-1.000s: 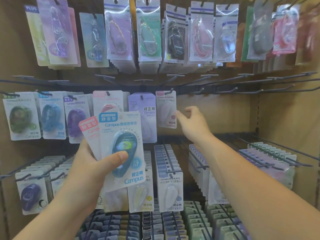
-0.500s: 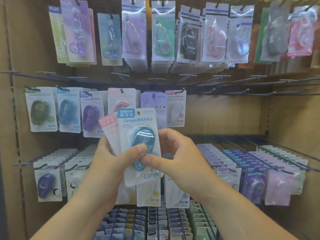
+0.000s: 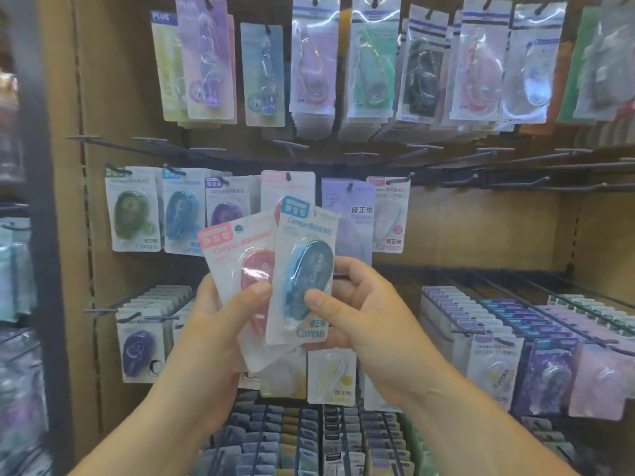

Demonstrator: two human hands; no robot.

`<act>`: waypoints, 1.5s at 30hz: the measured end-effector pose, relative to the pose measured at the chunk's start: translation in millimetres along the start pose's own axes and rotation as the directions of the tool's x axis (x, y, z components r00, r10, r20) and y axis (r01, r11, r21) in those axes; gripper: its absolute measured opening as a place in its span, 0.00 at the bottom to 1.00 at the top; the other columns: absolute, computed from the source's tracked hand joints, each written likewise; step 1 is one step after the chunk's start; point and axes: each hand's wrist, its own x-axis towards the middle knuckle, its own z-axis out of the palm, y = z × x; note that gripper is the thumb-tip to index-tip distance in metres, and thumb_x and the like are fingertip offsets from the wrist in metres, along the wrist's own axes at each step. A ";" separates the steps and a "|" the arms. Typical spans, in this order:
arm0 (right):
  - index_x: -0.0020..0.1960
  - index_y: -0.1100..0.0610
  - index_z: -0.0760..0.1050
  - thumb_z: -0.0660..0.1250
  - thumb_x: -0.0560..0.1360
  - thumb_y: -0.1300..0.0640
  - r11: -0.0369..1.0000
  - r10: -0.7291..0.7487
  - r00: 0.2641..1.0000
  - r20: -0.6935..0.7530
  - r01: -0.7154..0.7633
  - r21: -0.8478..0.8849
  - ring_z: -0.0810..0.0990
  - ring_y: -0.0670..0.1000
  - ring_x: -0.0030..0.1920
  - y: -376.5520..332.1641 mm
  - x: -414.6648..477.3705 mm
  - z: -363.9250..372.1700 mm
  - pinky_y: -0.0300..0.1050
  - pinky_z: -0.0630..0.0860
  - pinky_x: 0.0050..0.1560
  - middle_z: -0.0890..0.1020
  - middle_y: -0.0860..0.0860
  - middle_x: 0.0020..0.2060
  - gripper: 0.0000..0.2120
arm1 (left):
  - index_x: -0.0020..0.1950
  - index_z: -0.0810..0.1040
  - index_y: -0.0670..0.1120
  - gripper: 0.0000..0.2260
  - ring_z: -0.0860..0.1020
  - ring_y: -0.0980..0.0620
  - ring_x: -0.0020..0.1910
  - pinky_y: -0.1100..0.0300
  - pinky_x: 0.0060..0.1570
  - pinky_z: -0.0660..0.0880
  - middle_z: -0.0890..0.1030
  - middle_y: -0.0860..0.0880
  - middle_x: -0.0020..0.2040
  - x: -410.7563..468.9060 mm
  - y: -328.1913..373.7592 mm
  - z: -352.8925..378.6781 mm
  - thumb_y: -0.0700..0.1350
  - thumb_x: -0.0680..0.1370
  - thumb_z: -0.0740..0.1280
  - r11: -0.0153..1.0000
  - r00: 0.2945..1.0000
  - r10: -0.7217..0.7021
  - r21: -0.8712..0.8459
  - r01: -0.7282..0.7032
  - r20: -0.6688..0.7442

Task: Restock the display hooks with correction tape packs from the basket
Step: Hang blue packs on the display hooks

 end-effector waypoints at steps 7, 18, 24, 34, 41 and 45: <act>0.67 0.53 0.70 0.68 0.80 0.61 1.000 0.017 0.999 0.044 -0.017 0.012 0.87 0.55 0.52 9.7 22.0 54.9 0.50 0.85 0.39 0.87 0.52 0.52 0.17 | 0.67 0.79 0.47 0.31 0.86 0.37 0.53 0.43 0.45 0.84 0.86 0.39 0.58 6.5 19.1 -66.0 0.49 0.64 0.76 0.991 0.995 0.067 0.117 -0.058 -0.073; 0.65 0.49 0.70 0.68 0.81 0.60 0.987 -0.065 0.996 -0.067 0.055 -0.148 0.86 0.49 0.51 15.1 95.3 141.1 0.51 0.84 0.41 0.87 0.47 0.52 0.15 | 0.63 0.80 0.53 0.31 0.87 0.41 0.51 0.26 0.52 0.80 0.87 0.46 0.56 22.7 82.5 -178.5 0.53 0.60 0.78 0.975 0.973 0.131 0.201 -0.092 -0.188; 0.68 0.49 0.69 0.69 0.81 0.58 0.966 -0.115 0.973 -0.200 0.063 -0.250 0.87 0.48 0.51 17.7 140.2 167.8 0.46 0.82 0.37 0.85 0.47 0.56 0.17 | 0.62 0.81 0.51 0.29 0.87 0.43 0.49 0.42 0.44 0.85 0.87 0.46 0.55 30.1 105.8 -228.9 0.50 0.61 0.78 0.978 0.976 0.140 0.178 -0.111 -0.164; 0.66 0.50 0.72 0.64 0.84 0.57 0.925 -0.146 0.916 -0.374 -0.008 -0.379 0.83 0.46 0.47 29.9 156.1 191.8 0.55 0.86 0.42 0.79 0.41 0.58 0.11 | 0.65 0.80 0.51 0.25 0.86 0.40 0.52 0.39 0.45 0.84 0.86 0.44 0.57 31.1 106.7 -265.9 0.47 0.67 0.74 0.989 0.991 0.071 0.136 -0.055 -0.113; 0.72 0.48 0.71 0.63 0.84 0.57 0.919 -0.199 0.878 -0.436 0.012 -0.395 0.83 0.45 0.53 32.8 156.5 200.9 0.42 0.82 0.36 0.79 0.43 0.62 0.17 | 0.66 0.79 0.52 0.25 0.87 0.45 0.49 0.49 0.40 0.84 0.87 0.47 0.56 32.0 106.8 -274.6 0.48 0.68 0.73 0.995 0.998 0.036 0.099 -0.031 -0.047; 0.72 0.47 0.70 0.62 0.84 0.58 0.921 -0.207 0.867 -0.454 0.017 -0.389 0.83 0.46 0.53 34.8 154.4 202.4 0.42 0.82 0.35 0.80 0.43 0.61 0.18 | 0.66 0.79 0.52 0.27 0.87 0.45 0.51 0.52 0.40 0.84 0.87 0.47 0.57 33.2 106.5 -270.9 0.48 0.67 0.75 0.996 0.999 0.025 0.088 -0.023 -0.021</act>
